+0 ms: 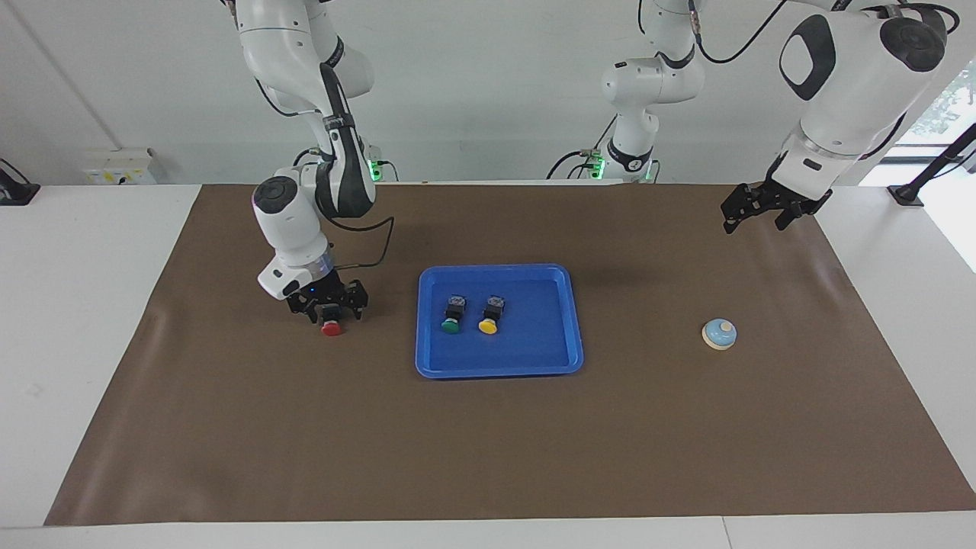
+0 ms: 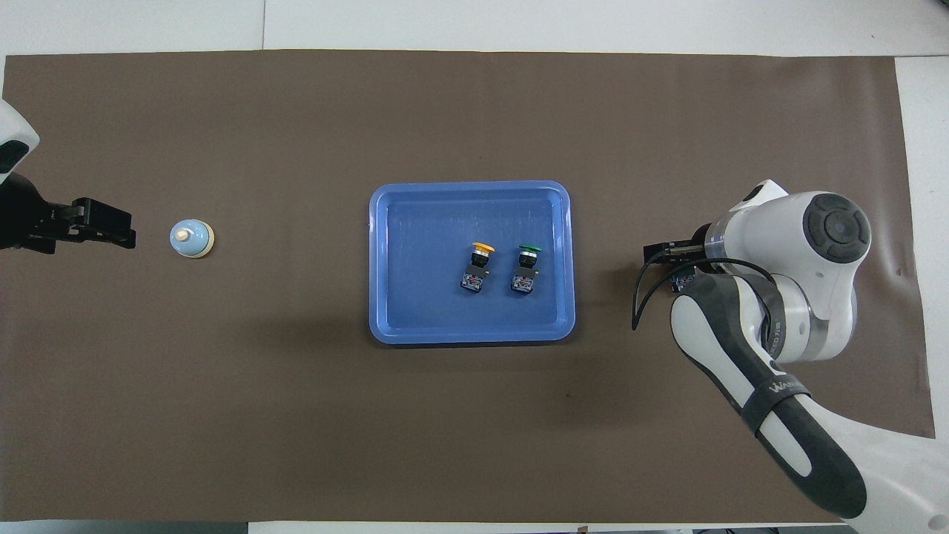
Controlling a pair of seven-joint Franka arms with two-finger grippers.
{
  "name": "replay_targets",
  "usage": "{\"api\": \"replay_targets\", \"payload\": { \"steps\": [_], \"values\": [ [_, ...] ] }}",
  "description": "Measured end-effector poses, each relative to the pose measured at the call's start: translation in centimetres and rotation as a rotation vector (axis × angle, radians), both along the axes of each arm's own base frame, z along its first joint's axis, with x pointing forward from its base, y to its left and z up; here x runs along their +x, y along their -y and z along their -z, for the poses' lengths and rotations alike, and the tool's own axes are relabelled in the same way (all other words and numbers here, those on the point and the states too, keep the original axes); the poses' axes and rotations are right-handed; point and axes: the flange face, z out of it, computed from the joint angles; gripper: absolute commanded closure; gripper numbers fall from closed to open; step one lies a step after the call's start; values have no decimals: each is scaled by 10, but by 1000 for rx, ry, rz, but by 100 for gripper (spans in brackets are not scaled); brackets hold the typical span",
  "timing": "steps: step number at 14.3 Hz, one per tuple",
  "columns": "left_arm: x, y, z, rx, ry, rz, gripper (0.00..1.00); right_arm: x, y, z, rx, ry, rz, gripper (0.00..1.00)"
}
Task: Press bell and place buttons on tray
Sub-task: 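Grasp the red-capped button switch with the right gripper, then carry the red button into the tray and release it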
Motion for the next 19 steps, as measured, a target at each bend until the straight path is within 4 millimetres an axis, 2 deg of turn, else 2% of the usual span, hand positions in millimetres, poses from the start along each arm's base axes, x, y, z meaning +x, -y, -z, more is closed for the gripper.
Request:
{"api": "replay_targets", "payload": {
  "steps": [1, 2, 6, 8, 9, 10, 12, 14, 15, 16, 17, 18, 19],
  "values": [
    [0, 0, 0, 0, 0, 0, 0, -1, 1, 1, 0, -2, 2, 95],
    [0, 0, 0, 0, 0, 0, 0, -1, 1, 1, 0, -1, 4, 100],
    [0, 0, 0, 0, 0, 0, 0, 5, -5, -8, 16, 16, 103, 100],
    [0, 0, 0, 0, 0, 0, 0, 14, -19, -24, 37, 18, 187, 100],
    [0, 0, 0, 0, 0, 0, 0, 21, -35, -38, 50, 5, 236, 100],
    [0, 0, 0, 0, 0, 0, 0, 28, -61, -58, 66, -7, 285, 100],
    [0, 0, 0, 0, 0, 0, 0, 35, -135, -106, 103, -10, 354, 100],
    [0, 0, 0, 0, 0, 0, 0, 31, -208, -137, 134, -9, 390, 100],
    [0, 0, 0, 0, 0, 0, 0, 27, -242, -139, 145, -12, 418, 100],
    [0, 0, 0, 0, 0, 0, 0, 22, -280, -131, 148, -21, 444, 100],
    [0, 0, 0, 0, 0, 0, 0, 19, -309, -118, 143, -31, 460, 100],
    [0, 0, 0, 0, 0, 0, 0, 16, -331, -100, 136, -38, 467, 100],
    [0, 0, 0, 0, 0, 0, 0, 15, -345, -84, 129, -40, 465, 100]
  ]
}}
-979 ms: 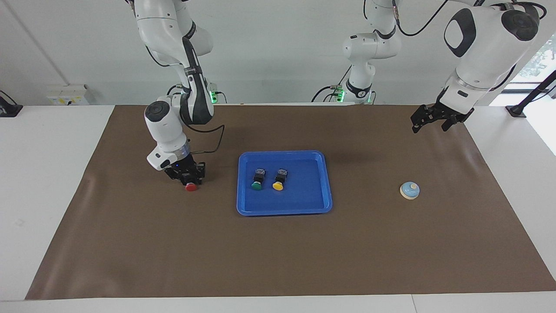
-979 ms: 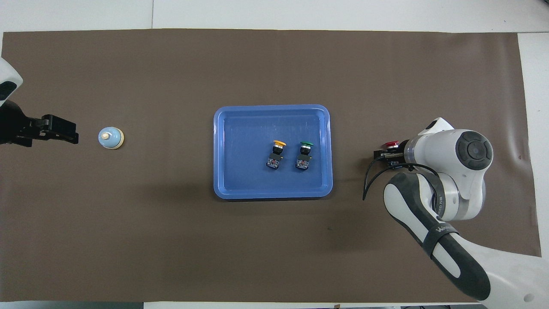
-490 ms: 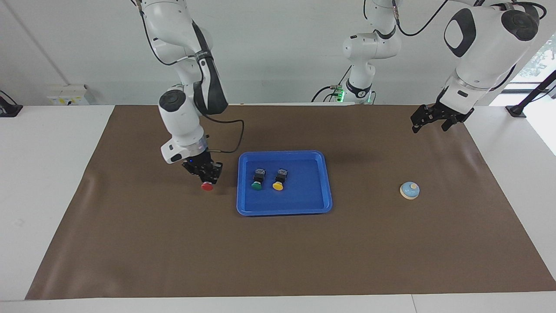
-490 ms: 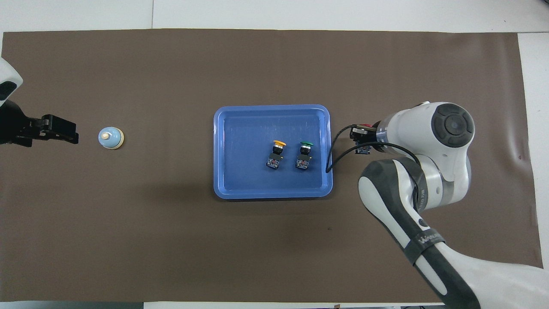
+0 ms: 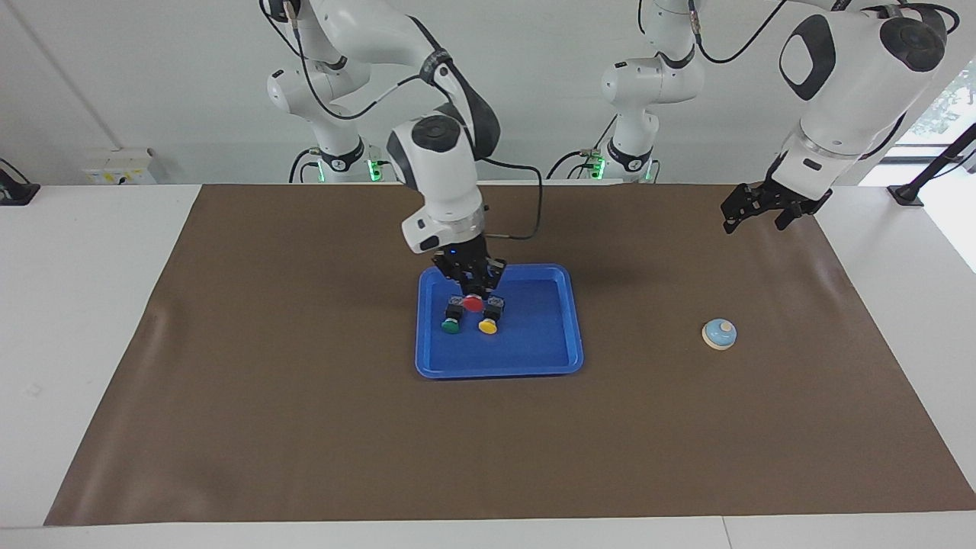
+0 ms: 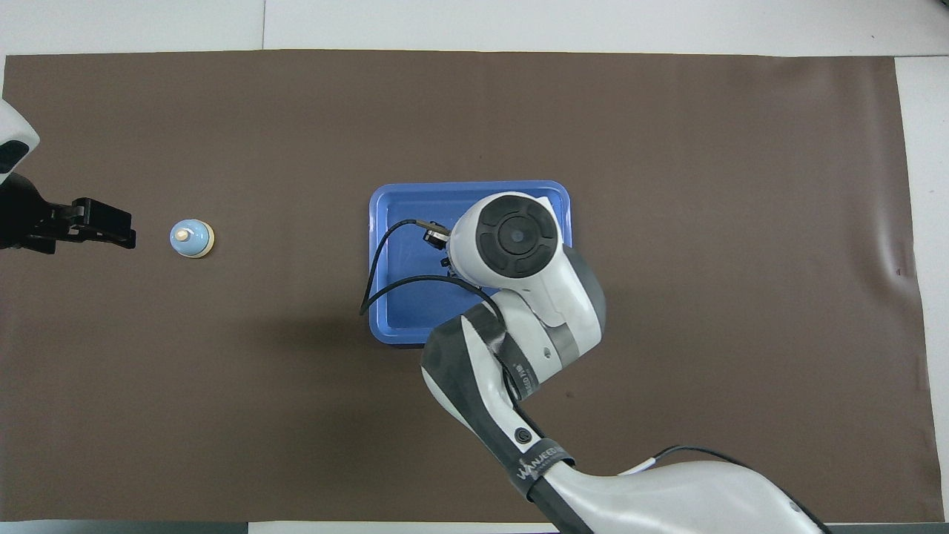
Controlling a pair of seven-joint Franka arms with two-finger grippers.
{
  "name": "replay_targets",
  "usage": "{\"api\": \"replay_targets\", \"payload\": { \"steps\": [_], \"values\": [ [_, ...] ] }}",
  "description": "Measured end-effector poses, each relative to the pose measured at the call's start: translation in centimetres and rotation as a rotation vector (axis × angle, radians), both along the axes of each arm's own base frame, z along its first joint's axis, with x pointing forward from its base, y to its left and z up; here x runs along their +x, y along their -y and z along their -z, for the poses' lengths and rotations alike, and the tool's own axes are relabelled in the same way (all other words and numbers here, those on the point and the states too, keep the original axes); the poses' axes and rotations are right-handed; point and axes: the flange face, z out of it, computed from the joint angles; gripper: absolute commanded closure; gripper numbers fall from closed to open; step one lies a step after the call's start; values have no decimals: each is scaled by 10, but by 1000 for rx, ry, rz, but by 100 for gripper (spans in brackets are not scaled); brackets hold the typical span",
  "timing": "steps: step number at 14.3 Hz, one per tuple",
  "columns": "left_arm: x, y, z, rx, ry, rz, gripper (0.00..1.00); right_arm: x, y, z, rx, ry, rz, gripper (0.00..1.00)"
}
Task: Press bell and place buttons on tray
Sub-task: 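Carry the red button into the tray and release it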
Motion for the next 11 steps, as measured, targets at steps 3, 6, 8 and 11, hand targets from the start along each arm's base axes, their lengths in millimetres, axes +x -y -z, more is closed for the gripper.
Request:
{"api": "replay_targets", "payload": {
  "steps": [3, 6, 8, 11],
  "values": [
    [0, 0, 0, 0, 0, 0, 0, -4, -16, 39, -25, -19, -17, 100],
    [0, 0, 0, 0, 0, 0, 0, -4, -15, 44, -31, -25, -16, 0],
    [0, 0, 0, 0, 0, 0, 0, -3, -15, 43, -30, -24, -15, 0],
    [0, 0, 0, 0, 0, 0, 0, 3, -9, 32, -43, -41, -6, 0]
  ]
}}
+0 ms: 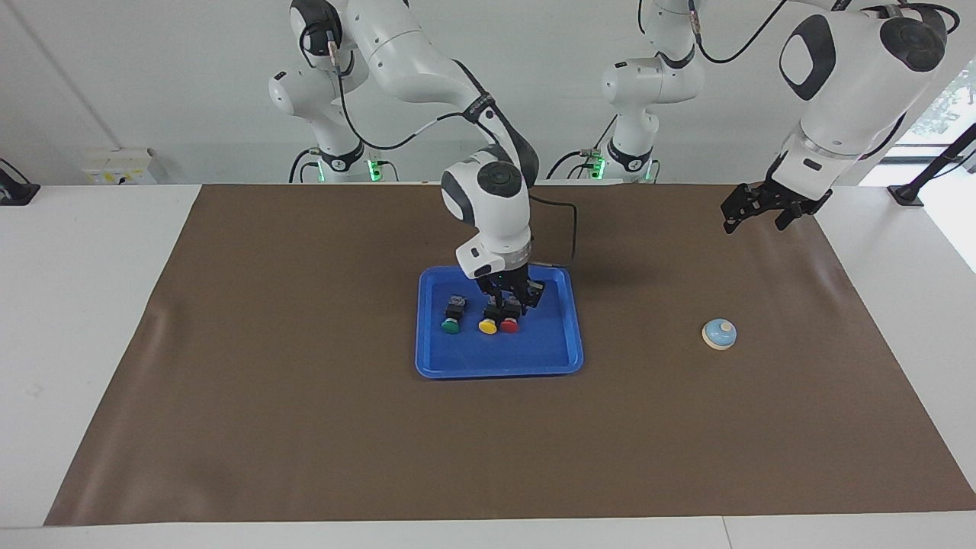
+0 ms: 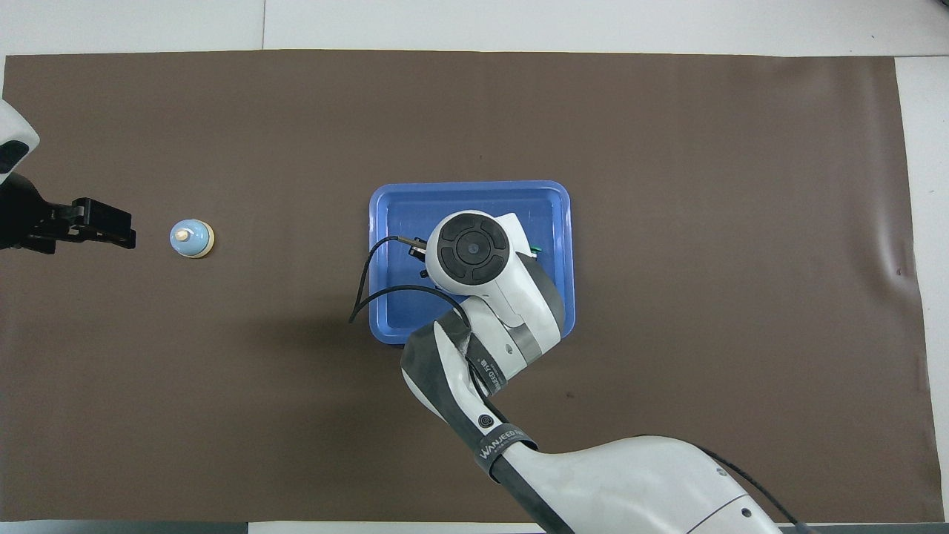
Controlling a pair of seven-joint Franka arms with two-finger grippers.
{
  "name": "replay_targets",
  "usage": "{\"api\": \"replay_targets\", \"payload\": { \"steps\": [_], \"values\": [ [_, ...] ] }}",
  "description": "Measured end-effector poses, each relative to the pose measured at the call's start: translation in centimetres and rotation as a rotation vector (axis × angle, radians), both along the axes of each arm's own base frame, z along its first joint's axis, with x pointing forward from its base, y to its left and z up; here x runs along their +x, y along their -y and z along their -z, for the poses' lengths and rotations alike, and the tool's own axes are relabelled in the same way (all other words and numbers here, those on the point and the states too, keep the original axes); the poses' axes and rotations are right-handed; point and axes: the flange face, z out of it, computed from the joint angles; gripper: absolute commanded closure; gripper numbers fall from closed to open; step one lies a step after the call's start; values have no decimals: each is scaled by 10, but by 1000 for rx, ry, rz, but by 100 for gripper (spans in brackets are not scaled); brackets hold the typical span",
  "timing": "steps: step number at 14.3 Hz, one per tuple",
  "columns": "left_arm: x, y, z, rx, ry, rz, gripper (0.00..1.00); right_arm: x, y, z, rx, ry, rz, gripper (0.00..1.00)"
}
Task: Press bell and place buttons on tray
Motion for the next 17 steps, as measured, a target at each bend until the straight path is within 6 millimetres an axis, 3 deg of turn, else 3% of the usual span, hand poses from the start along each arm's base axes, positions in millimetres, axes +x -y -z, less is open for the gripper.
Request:
{"api": "replay_targets", "payload": {
  "steps": [2, 4, 9, 12, 14, 17],
  "values": [
    [0, 0, 0, 0, 0, 0, 0, 11, 13, -19, -3, 3, 11, 0],
    [0, 0, 0, 0, 0, 0, 0, 25, 46, -50, -10, -3, -23, 0],
    [0, 0, 0, 0, 0, 0, 0, 39, 171, -126, -6, 0, -116, 0],
    [0, 0, 0, 0, 0, 0, 0, 30, 265, -161, -20, 23, -250, 0],
    [0, 0, 0, 0, 0, 0, 0, 13, 326, -189, -14, -8, -306, 0],
    [0, 0, 0, 0, 0, 0, 0, -21, 391, -232, -18, -42, -384, 0]
  ]
}}
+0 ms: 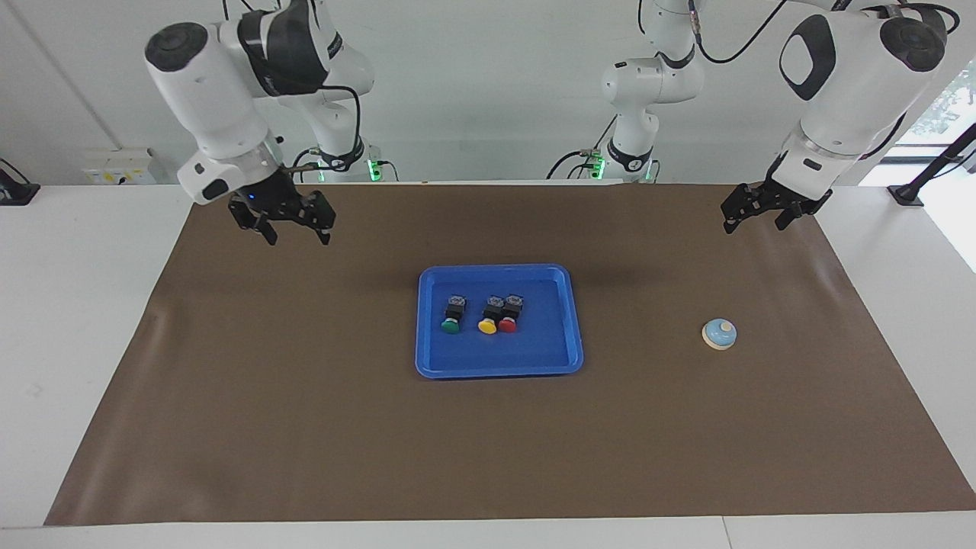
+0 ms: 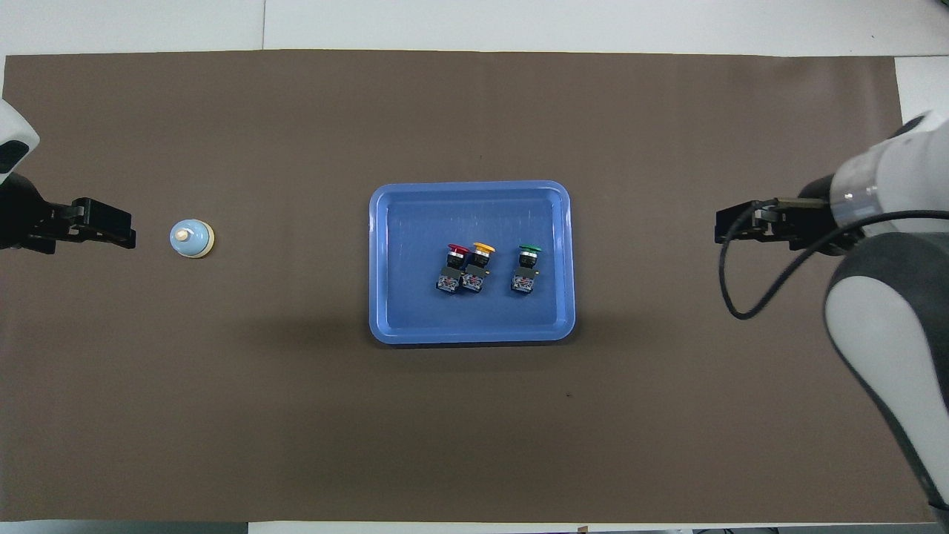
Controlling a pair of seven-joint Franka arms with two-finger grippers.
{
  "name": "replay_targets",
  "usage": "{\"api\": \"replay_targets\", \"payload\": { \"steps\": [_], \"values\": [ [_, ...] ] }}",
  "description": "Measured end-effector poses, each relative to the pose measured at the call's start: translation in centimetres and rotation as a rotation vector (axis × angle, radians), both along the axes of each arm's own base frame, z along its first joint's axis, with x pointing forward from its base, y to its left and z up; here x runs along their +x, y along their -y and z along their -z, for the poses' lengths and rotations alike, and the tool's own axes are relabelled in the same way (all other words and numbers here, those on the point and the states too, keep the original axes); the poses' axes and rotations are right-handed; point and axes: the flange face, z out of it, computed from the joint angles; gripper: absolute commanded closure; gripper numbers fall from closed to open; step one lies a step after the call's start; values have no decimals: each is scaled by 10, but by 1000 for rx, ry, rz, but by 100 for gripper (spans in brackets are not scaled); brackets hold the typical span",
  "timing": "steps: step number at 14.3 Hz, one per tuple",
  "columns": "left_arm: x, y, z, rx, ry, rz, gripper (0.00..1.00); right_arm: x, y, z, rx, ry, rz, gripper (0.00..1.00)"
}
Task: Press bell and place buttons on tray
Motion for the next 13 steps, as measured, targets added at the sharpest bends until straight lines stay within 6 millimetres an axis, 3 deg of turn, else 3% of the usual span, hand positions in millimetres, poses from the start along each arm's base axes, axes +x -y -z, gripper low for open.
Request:
{"api": "replay_targets", "payload": {
  "steps": [3, 6, 9, 13],
  "values": [
    [0, 0, 0, 0, 0, 0, 0, -26, 50, -27, -7, -8, -48, 0],
    [0, 0, 0, 0, 0, 0, 0, -31, 92, -45, -13, 21, -13, 0],
    [0, 0, 0, 0, 0, 0, 0, -24, 95, -60, -64, 20, -26, 0],
    [0, 0, 0, 0, 0, 0, 0, -13, 89, -60, -73, 9, -38, 0]
  ]
}}
